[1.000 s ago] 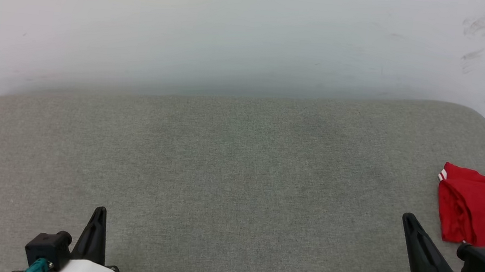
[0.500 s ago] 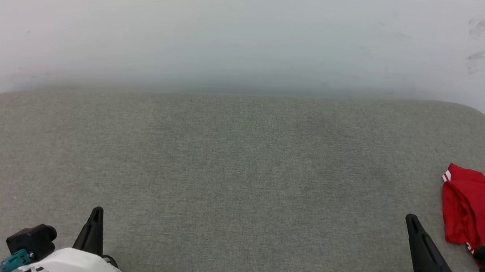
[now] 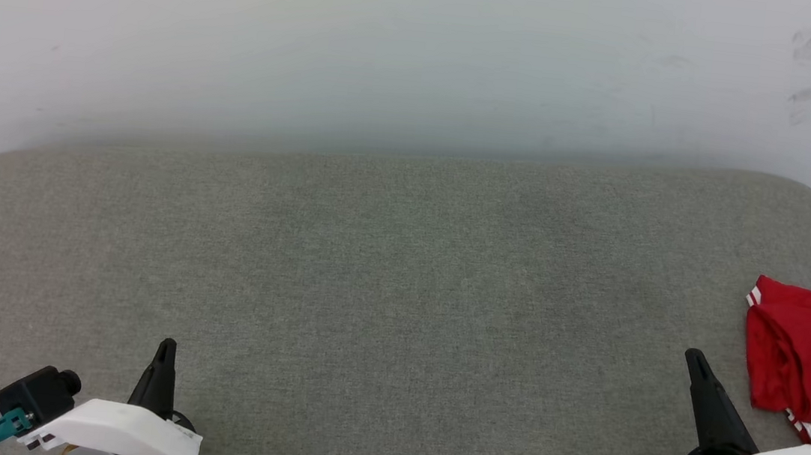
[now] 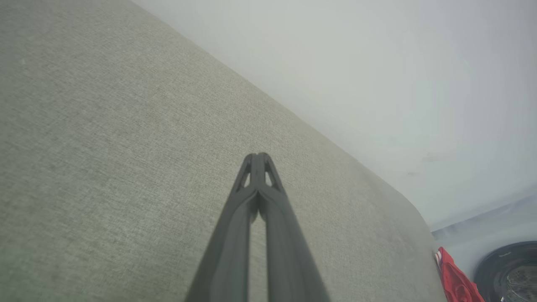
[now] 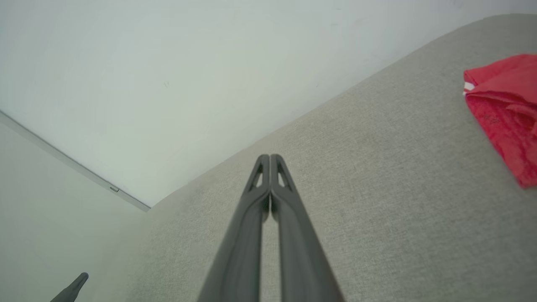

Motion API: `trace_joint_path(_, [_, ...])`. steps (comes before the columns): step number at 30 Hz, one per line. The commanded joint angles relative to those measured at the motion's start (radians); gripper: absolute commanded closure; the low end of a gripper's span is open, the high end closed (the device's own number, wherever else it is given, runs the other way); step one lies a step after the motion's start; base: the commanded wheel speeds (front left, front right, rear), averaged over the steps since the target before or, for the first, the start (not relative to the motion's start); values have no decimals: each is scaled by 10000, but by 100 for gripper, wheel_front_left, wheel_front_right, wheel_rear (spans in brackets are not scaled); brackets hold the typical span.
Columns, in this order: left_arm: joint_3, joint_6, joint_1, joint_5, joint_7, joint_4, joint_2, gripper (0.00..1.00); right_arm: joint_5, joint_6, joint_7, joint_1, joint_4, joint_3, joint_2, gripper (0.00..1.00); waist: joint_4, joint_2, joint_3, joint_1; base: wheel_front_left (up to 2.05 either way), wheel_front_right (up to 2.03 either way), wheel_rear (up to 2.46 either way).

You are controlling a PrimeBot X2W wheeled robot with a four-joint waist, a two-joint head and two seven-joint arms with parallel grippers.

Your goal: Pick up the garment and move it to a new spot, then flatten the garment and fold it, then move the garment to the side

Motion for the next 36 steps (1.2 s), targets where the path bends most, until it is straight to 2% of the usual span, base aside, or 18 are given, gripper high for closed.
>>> trace_joint_path(1, [149,-93,-282,-273,76,-92,16,100,362,-1,18,-311,-34,-71,28,100,10,0,4,-1,0,0,0])
trace_joint_path(36, [1235,-1082,-689,-3560,1160,180,-773,100,4455,-2,237,-827,920,-496,292,100,252,0,115,-1,0,0,0])
